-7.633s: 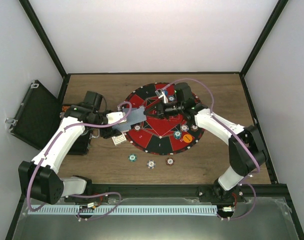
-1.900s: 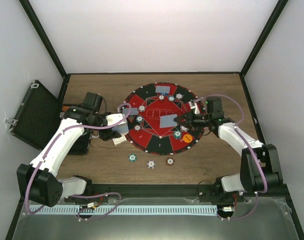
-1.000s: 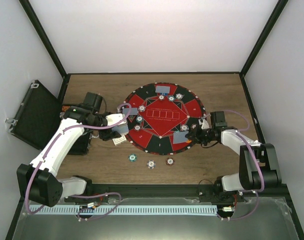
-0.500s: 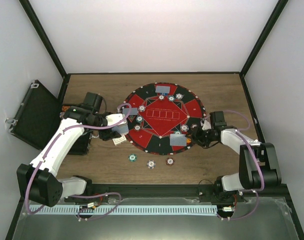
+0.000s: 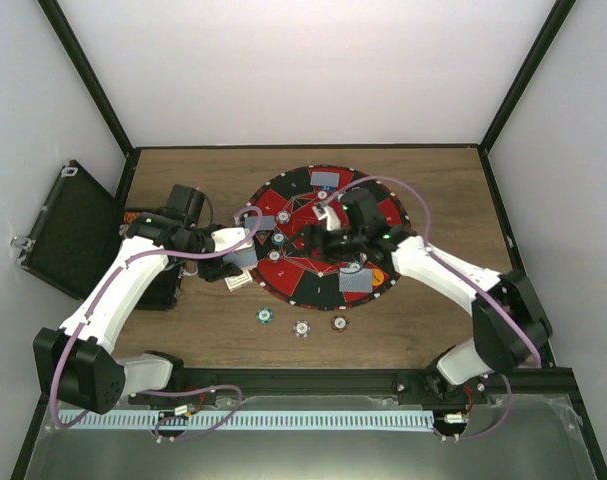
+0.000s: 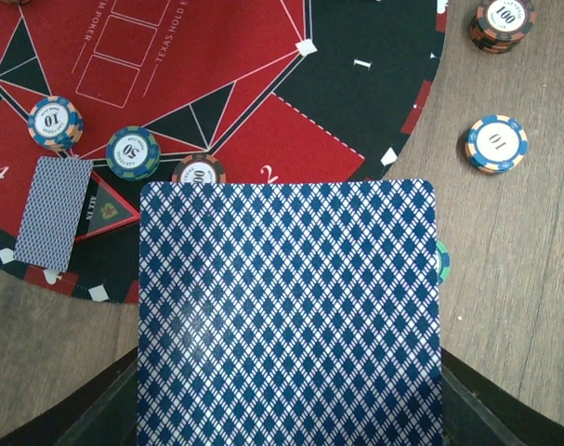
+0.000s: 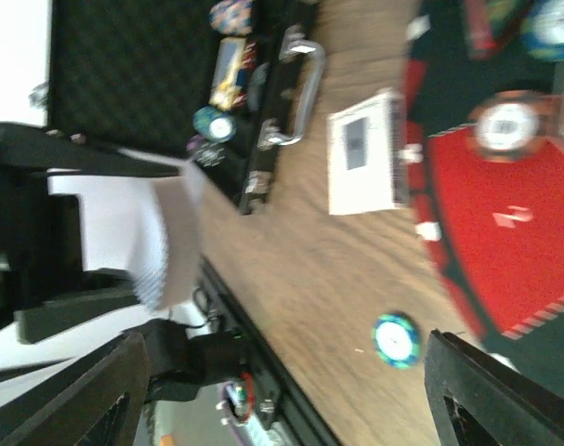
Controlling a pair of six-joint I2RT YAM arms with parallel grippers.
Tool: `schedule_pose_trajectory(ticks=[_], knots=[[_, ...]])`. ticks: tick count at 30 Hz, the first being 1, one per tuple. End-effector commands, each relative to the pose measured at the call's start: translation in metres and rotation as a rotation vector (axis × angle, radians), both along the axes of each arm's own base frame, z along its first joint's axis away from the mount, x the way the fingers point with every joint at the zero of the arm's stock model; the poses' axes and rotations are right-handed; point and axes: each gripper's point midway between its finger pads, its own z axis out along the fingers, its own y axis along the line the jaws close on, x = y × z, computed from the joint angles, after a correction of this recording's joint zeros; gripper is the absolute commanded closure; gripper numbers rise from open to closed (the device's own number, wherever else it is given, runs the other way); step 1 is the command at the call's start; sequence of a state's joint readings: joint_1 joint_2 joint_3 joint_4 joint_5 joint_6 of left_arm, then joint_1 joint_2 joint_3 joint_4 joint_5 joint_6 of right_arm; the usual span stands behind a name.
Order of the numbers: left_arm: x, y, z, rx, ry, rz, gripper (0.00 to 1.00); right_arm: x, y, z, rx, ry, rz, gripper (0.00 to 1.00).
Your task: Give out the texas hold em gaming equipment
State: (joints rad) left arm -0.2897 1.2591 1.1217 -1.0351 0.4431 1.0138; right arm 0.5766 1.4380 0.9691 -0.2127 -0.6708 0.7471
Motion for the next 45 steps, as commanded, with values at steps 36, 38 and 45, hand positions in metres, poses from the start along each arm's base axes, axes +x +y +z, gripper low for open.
schedule_pose_trajectory(ticks=[36,38,45], knots=[[-0.001,-0.005,0.019,-0.039,-0.039,-0.024,0.96,-0.017,0.149,0.007,0.253,0.151,0.356,0.28],[0.0,-0.005,0.02,-0.039,-0.039,-0.022,0.96,-0.017,0.148,0.001,0.244,0.157,0.358,0.3],[0.0,-0.006,0.022,-0.041,-0.041,-0.023,0.96,-0.01,0.126,-0.017,0.226,0.178,0.317,0.42]])
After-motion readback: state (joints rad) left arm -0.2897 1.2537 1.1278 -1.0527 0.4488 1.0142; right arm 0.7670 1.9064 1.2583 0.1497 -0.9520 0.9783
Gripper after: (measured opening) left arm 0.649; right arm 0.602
